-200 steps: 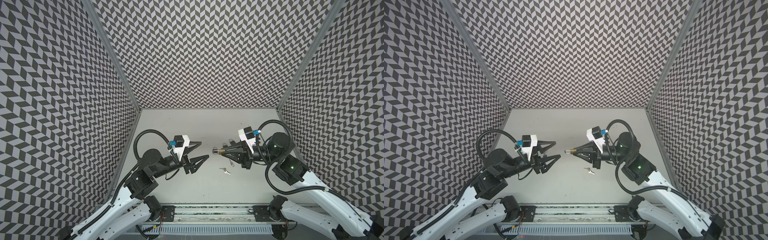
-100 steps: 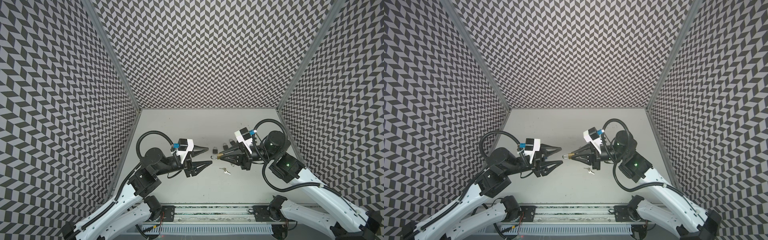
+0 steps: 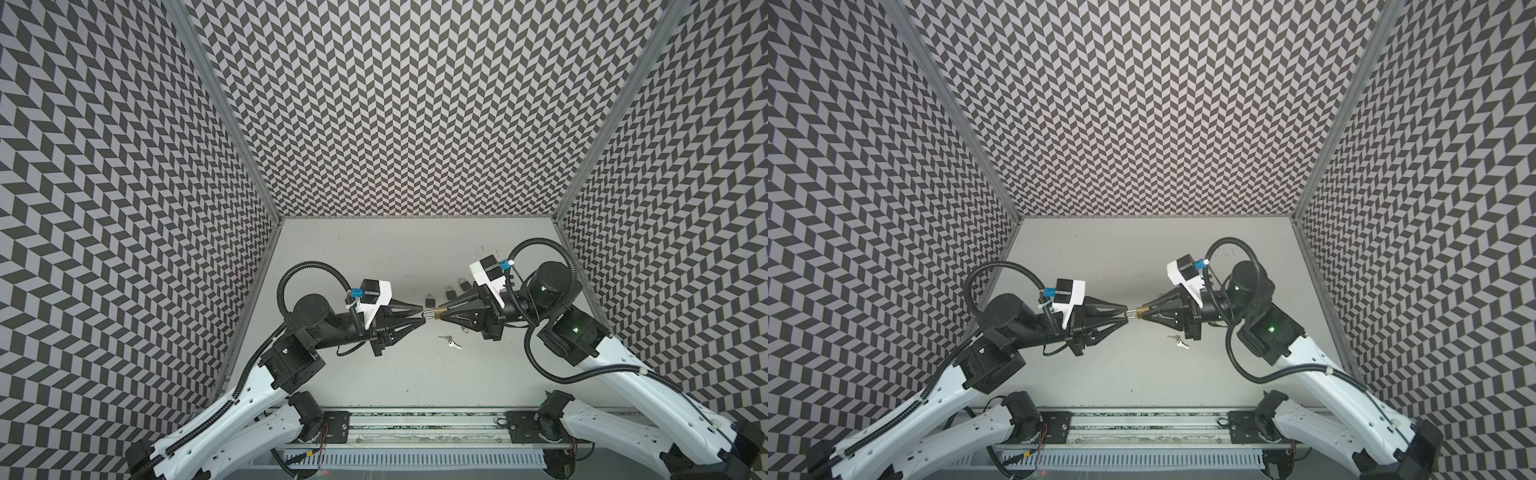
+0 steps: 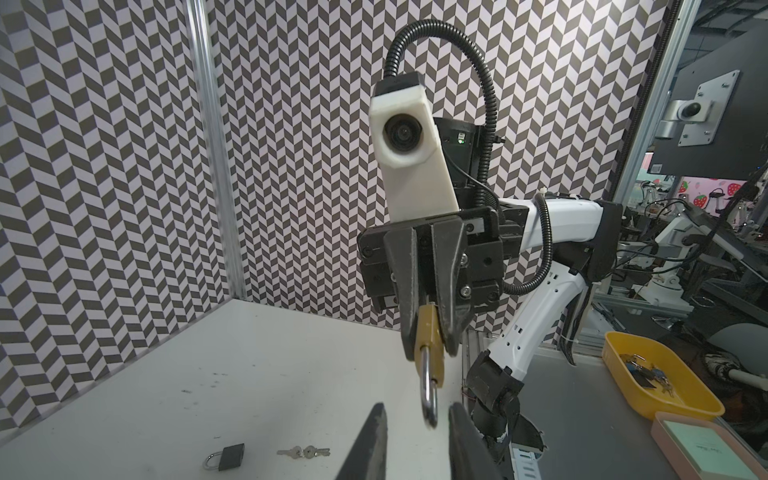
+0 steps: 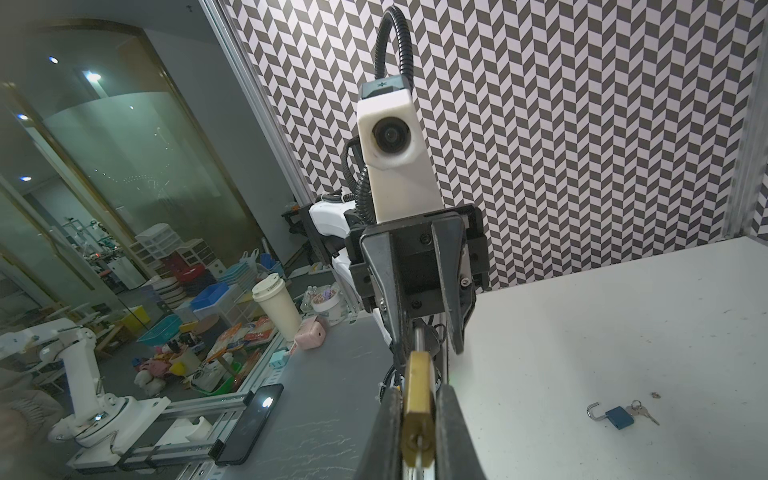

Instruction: Lock with the key

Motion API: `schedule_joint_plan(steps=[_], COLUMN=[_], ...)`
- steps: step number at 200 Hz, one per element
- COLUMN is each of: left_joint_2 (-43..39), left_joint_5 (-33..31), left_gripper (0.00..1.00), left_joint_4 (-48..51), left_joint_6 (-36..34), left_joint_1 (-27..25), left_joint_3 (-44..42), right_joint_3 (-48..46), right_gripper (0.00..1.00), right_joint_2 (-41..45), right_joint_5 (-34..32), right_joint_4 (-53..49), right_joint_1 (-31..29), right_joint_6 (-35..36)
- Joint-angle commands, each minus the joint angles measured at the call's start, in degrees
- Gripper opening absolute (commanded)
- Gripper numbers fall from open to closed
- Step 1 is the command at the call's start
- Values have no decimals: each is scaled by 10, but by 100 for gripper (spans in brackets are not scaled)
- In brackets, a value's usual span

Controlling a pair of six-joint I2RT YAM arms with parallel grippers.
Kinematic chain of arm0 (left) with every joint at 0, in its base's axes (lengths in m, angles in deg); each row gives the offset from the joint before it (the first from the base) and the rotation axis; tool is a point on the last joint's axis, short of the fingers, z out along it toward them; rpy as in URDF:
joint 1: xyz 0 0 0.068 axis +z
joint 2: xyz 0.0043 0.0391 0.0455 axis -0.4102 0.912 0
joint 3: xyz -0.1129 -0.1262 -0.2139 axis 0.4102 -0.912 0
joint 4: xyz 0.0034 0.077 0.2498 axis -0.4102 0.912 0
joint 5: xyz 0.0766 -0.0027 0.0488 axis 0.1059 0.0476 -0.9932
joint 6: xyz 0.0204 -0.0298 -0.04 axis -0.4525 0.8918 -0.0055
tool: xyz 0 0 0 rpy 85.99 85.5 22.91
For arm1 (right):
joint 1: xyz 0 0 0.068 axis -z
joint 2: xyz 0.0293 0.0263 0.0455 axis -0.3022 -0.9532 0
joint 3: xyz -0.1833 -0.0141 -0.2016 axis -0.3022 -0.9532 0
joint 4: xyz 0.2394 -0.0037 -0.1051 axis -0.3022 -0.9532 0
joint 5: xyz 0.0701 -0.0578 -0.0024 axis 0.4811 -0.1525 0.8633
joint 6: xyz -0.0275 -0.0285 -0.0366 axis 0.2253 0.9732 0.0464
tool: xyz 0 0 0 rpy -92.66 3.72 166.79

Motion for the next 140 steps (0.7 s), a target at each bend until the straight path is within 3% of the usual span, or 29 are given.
schedule_joint_plan(steps=[1, 31, 105, 140], left_joint_2=[0, 4, 7, 5], left_joint_5=[8, 9, 3, 7], left_gripper=[23, 20, 0, 0], left_joint_4=[-13, -10, -4, -5], left_joint_6=[-1, 0, 0, 3], left_joint_1=[-4, -4, -7, -7], left_joint_3=[14, 20, 24, 24], right_joint_3=[2, 5, 5, 6], right_gripper=[0, 0, 0, 0], right_joint_2=[-4, -8, 1, 2], right_joint_5=[10, 13, 0, -2], right_joint_4=[27, 25, 27, 22], right_joint_1=[1, 1, 1, 1], right_joint_6=[-2, -1, 2, 9])
